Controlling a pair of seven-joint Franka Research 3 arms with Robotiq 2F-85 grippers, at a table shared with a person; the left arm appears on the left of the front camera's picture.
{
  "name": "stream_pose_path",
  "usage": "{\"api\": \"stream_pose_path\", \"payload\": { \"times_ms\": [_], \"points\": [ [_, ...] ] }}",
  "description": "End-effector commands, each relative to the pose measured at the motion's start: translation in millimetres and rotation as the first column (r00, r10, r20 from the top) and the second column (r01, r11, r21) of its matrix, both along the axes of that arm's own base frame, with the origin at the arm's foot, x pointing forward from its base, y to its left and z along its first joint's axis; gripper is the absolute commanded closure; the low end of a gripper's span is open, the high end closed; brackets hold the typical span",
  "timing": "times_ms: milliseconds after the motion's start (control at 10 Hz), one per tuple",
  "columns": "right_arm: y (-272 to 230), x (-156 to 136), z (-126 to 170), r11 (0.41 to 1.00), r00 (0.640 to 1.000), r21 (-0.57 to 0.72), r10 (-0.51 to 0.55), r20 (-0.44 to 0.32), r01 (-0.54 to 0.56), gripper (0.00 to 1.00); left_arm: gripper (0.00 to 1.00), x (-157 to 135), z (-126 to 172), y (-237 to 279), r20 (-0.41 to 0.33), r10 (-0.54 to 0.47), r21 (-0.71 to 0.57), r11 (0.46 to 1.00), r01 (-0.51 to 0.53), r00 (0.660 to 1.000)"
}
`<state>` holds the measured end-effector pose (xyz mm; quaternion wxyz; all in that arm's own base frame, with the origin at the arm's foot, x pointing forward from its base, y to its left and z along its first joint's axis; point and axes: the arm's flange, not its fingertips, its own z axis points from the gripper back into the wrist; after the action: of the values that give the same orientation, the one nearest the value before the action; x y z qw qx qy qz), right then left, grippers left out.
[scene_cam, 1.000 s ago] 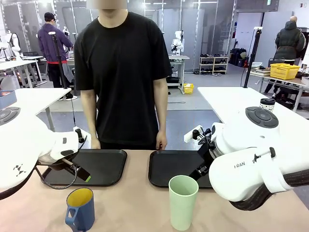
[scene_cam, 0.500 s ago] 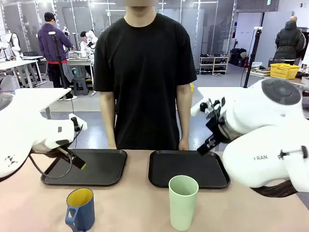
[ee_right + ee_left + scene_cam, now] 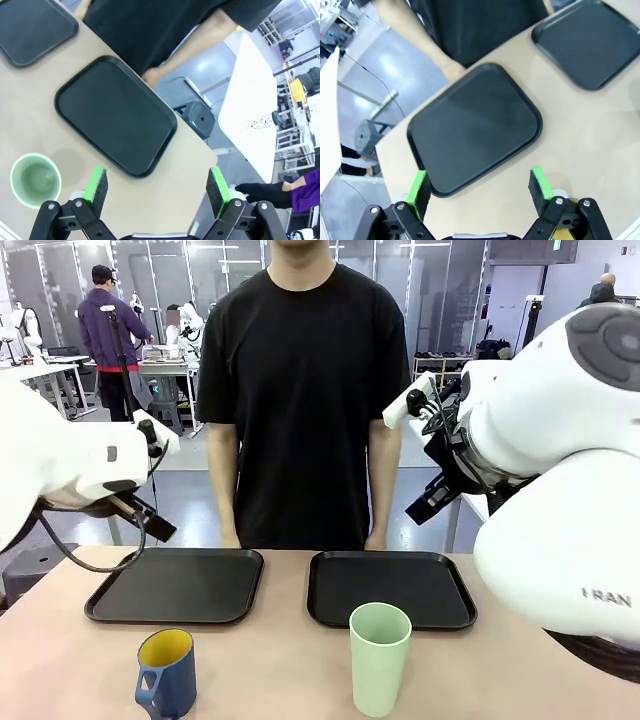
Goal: Sort and store the cups by type.
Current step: Pick up the Reusable plastic cup.
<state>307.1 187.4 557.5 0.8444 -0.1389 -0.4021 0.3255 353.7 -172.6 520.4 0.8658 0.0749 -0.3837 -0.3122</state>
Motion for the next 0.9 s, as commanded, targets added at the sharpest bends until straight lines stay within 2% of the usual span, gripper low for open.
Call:
{"api": "stream_pose_path", "payload": {
  "times_ms": [0,100,200,600,700,800],
  "points": [
    [-4.9,-21.1,-17.3,0.999,0.998,-0.018,-0.039,-0.046,0.038,0.00,0.00,-32.9,-16.3,6.3,0.019,0.014,0.020,1.000,-0.015,1.000],
    [-1.7,-21.3,-22.0,0.999,0.999,-0.016,-0.028,-0.045,0.028,0.00,0.00,-37.3,-16.7,3.9,0.032,-0.019,0.040,0.999,0.017,0.999],
    [0.5,-8.5,1.5,1.000,1.000,-0.020,-0.011,-0.020,0.010,0.00,0.00,-7.6,9.6,-2.6,0.021,-0.007,0.002,1.000,0.007,1.000],
    [0.3,-11.2,1.1,1.000,0.999,-0.029,-0.009,-0.035,0.008,0.00,0.00,-9.1,11.8,-1.8,0.024,-0.012,0.000,1.000,0.012,1.000],
    [-19.8,5.3,-0.1,0.999,0.999,-0.002,-0.035,-0.033,0.035,0.00,0.00,9.6,6.6,15.8,-0.029,0.010,-0.023,1.000,-0.010,1.000],
    [-48.0,26.2,-5.4,1.000,0.996,0.004,0.008,-0.088,-0.008,0.00,0.00,29.6,-2.6,46.8,-0.070,0.043,-0.041,0.998,-0.046,0.997]
  ]
}}
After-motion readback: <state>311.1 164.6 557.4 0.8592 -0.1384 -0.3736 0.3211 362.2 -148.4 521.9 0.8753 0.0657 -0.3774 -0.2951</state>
